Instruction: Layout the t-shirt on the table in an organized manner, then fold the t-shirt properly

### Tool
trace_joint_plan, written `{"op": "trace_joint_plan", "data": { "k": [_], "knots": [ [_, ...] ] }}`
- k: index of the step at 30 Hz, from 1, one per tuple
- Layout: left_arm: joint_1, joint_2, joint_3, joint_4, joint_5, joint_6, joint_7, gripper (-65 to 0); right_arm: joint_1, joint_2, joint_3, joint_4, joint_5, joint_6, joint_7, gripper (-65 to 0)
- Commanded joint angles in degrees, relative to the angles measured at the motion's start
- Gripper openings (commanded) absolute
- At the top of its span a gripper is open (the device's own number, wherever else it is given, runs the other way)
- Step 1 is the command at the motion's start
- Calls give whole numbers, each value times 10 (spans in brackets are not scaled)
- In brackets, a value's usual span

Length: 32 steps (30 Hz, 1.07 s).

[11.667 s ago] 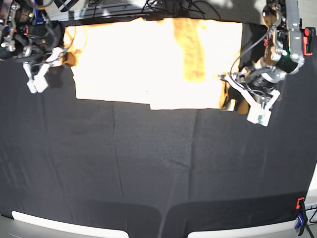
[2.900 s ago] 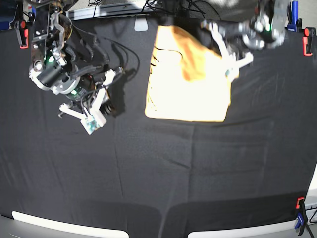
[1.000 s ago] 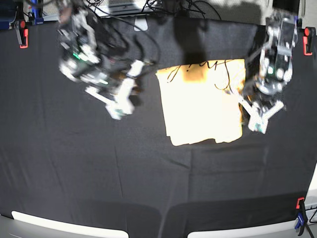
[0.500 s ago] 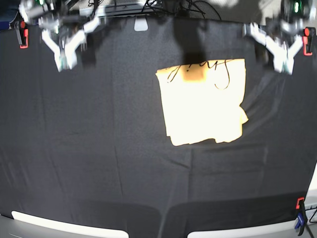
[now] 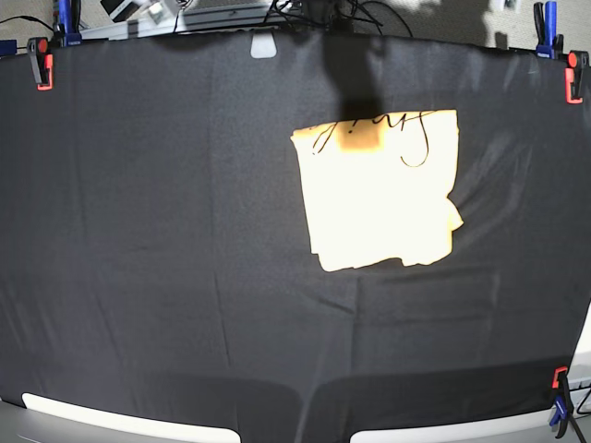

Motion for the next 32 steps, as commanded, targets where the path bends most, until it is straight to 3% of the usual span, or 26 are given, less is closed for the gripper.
{"op": "trace_joint_plan", "data": {
  "k": [1, 4, 7, 13, 16, 20, 25, 32],
  "knots": [
    [-8, -7, -2, -37, -5, -16, -25, -650, 14, 13, 2, -29, 3, -1, 8, -650],
    [-61, -6, -2, -173, -4, -81, -103, -650, 70, 43, 2, -158, 6, -4, 20, -650],
    [-118, 2, -2, -301, -4, -105, -171, -650, 128, 69, 1, -283, 7, -1, 71, -650],
    [-229, 39, -2, -473, 75, -104, -236, -650, 225, 116, -43, -496, -1, -3, 204, -650],
    [-275, 63, -5, -506, 109, -100, -249, -650, 271, 117, -76, -600, -71, -6, 311, -650],
    [-323, 90, -5, -524, 112, -45, -251, -650, 338, 113, -129, -749, -118, -25, 427, -650],
    [-349, 108, -5, -532, 110, -29, -251, -650, 414, 105, -171, -856, -118, -30, 435, -650],
    [-351, 111, -5, -532, 101, -29, -251, -650, 426, 96, -174, -860, -115, -32, 432, -650]
  ]
}}
